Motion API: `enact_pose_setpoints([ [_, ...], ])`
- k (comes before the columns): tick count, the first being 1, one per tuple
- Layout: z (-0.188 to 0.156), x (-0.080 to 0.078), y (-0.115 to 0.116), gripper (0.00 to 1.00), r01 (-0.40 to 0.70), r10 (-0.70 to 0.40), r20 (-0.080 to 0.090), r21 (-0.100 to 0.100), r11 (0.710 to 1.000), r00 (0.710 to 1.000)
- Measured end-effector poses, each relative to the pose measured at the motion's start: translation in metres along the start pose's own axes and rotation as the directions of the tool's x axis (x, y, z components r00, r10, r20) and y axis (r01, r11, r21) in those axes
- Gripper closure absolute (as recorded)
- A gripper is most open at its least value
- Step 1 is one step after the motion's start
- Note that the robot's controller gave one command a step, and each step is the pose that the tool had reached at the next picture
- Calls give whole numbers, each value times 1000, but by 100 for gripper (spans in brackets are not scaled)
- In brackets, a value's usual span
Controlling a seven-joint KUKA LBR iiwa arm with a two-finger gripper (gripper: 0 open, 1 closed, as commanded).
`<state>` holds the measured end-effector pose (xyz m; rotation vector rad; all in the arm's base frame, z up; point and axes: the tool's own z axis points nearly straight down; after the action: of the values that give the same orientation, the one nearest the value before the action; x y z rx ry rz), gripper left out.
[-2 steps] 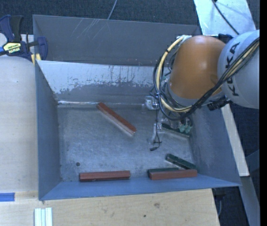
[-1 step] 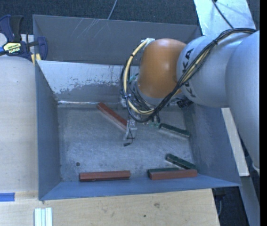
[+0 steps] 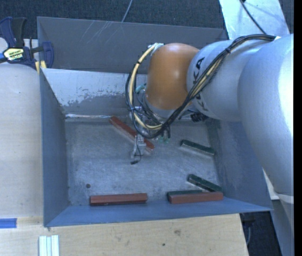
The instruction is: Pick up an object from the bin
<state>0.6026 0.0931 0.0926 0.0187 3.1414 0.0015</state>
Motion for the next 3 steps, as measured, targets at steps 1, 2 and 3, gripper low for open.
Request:
enact_pose_setpoints([
  [1,-9,-13,4,0,-263,263,4,-1,965,965],
  [2,23,0,-1,0,-223,223,3,1,975,975],
  [3,24,4,-2,100,-304,304,4,-2,953,953],
])
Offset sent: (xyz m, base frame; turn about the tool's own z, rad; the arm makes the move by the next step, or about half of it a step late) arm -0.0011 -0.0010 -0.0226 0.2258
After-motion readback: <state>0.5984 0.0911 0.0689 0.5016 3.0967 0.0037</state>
